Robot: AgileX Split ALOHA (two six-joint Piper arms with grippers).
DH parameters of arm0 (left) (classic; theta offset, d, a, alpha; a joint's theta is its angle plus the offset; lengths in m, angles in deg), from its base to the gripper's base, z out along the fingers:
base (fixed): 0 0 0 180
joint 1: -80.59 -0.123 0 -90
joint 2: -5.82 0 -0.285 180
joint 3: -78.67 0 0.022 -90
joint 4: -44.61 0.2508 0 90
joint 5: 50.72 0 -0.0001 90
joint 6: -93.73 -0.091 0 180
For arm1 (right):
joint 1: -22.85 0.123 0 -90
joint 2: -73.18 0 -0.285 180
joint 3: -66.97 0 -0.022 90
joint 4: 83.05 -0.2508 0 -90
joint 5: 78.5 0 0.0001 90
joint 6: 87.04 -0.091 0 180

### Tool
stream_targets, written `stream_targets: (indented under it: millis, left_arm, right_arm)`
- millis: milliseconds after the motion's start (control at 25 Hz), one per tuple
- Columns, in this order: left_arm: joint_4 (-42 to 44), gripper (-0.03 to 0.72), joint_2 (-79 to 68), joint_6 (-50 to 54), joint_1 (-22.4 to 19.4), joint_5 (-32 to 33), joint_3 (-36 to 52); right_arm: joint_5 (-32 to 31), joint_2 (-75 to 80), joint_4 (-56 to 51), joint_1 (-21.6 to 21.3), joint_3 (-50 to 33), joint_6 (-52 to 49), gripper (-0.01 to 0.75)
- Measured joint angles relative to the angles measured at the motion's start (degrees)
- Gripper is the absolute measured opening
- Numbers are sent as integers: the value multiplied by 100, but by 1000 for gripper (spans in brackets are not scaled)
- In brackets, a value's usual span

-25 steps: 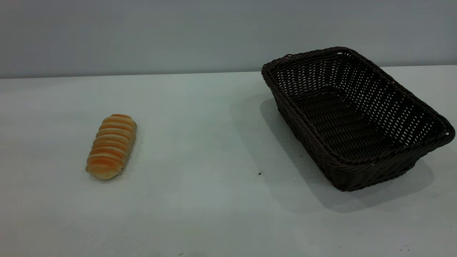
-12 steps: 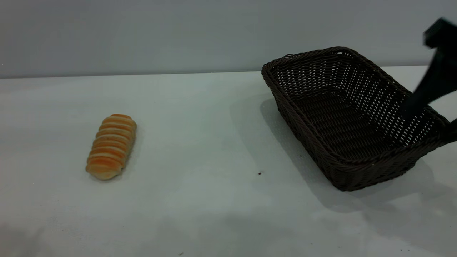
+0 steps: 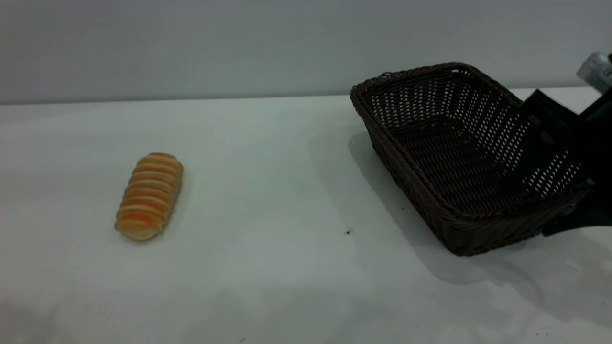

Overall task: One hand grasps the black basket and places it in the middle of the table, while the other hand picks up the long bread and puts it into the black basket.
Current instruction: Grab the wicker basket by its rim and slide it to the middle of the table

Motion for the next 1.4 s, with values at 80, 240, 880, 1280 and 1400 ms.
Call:
stream_targets:
  millis: [80, 240, 880, 1280, 1400]
  left_arm:
    - [0, 569, 0, 0, 0, 0, 0]
    - [-2, 569, 0, 0, 0, -13, 0]
    - [-13, 568, 0, 0, 0, -15, 0]
    - [-33, 568, 0, -6, 0, -15, 0]
    - [-33, 568, 0, -11, 0, -15, 0]
  right_arm:
    - [167, 193, -389, 0, 10, 31, 552]
    - [700, 571, -1154, 0, 12, 43, 549]
    - [1012, 916, -2139, -22, 205, 361, 90]
    - [-1842, 1492, 1081, 37, 2957, 876, 90]
    - [-2627, 1921, 1843, 202, 3809, 823, 90]
